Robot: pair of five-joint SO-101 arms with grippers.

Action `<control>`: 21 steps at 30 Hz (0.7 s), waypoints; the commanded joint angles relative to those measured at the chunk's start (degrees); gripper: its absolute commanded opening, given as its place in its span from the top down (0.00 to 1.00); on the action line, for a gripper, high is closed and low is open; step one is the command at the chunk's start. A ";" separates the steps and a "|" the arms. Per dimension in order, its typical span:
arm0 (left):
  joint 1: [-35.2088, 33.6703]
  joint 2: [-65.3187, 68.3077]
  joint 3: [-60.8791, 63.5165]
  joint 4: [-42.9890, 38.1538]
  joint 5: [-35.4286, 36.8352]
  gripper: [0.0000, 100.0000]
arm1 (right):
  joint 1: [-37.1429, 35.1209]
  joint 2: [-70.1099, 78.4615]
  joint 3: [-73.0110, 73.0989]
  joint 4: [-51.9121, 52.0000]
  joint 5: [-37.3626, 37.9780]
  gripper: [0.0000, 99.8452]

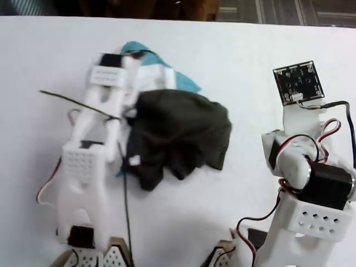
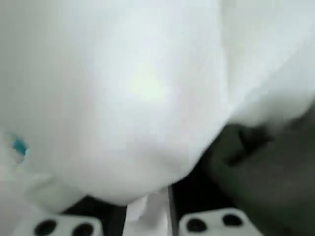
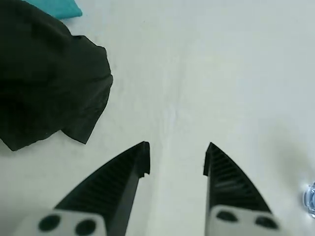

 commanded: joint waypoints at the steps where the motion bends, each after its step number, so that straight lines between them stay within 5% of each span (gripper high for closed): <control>1: -12.13 -3.87 4.62 0.88 -3.43 0.98 | -0.40 0.04 -1.93 0.31 -0.53 0.81; 8: -28.66 -21.19 12.79 0.70 -13.71 0.98 | -0.66 0.04 -1.93 0.31 -0.53 0.81; 14: -45.01 -34.20 12.53 -0.18 -23.82 0.98 | -8.57 0.04 -1.93 0.13 -2.20 0.81; 21: -52.75 -37.45 12.53 -2.02 -26.20 0.98 | -11.91 0.04 -1.93 -0.13 -3.34 0.81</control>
